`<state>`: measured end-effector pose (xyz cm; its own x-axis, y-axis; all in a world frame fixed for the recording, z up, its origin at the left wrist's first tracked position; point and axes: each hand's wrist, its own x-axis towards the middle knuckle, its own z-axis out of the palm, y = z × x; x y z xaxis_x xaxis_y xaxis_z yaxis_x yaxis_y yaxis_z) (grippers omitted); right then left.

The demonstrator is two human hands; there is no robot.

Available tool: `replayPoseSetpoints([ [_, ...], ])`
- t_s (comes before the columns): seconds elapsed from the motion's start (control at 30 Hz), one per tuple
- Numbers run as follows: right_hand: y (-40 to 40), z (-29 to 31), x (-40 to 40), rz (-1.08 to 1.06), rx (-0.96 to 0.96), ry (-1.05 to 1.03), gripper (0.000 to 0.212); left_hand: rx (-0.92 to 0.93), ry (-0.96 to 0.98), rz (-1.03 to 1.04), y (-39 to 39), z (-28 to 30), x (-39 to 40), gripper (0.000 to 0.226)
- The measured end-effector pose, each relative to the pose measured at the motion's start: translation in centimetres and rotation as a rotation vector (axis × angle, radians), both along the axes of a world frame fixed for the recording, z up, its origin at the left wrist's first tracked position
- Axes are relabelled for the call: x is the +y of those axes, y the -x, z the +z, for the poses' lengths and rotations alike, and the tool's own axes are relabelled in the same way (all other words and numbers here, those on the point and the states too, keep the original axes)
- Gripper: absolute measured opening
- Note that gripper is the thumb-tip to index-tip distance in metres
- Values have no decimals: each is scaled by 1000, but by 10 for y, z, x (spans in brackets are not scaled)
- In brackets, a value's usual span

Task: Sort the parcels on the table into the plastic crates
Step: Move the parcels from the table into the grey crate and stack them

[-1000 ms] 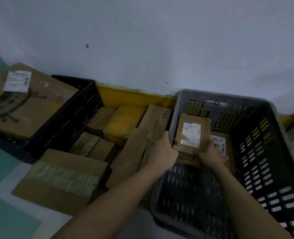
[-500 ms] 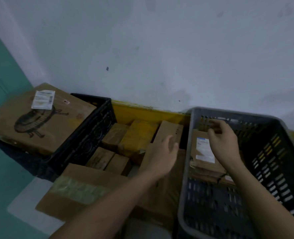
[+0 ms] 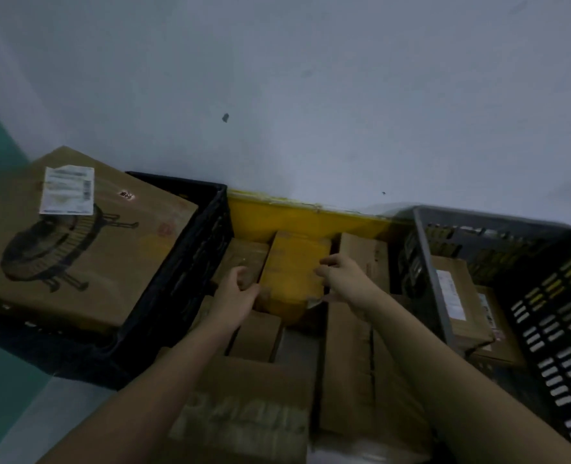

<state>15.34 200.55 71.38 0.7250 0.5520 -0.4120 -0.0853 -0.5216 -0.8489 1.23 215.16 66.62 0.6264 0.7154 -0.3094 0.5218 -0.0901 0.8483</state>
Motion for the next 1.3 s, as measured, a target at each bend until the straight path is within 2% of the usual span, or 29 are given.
replayPoseSetpoints([
  [0.1, 3, -15, 27, -132, 158, 20, 45, 1, 57, -53, -2, -17, 20, 56],
  [0.37, -13, -74, 69, -227, -7, 234, 70, 55, 174, -216, -39, -55, 51, 64],
  [0.47, -18, -91, 75, -258, -10, 307, 77, 42, 225, -247, -52, -63, 54, 62],
  [0.63, -18, -103, 76, -313, 81, 269, 75, 39, 222, -254, -59, -74, 52, 60],
  [0.8, -14, -94, 73, -247, 73, 294, 80, 52, 225, -288, -55, -68, 56, 51],
  [0.87, -12, -89, 72, -222, 43, 317, 81, 64, 242, -305, -55, -65, 59, 54],
  [0.93, -5, -82, 73, -187, -53, 351, 74, 64, 244, -309, -54, -59, 59, 59],
  [1.03, 13, -75, 72, -110, -388, 394, 60, 67, 212, -269, -50, -54, 58, 64],
  [1.1, 28, -73, 72, -60, -578, 365, 49, 71, 169, -223, -42, -55, 59, 56],
  [1.13, 34, -75, 73, -19, -586, 351, 44, 83, 166, -209, -37, -55, 59, 52],
  [1.23, 47, -84, 74, 39, -415, 316, 33, 118, 204, -190, -23, -58, 59, 51],
  [1.3, 48, -86, 76, -24, -462, 285, 35, 111, 197, -182, -26, -58, 63, 55],
])
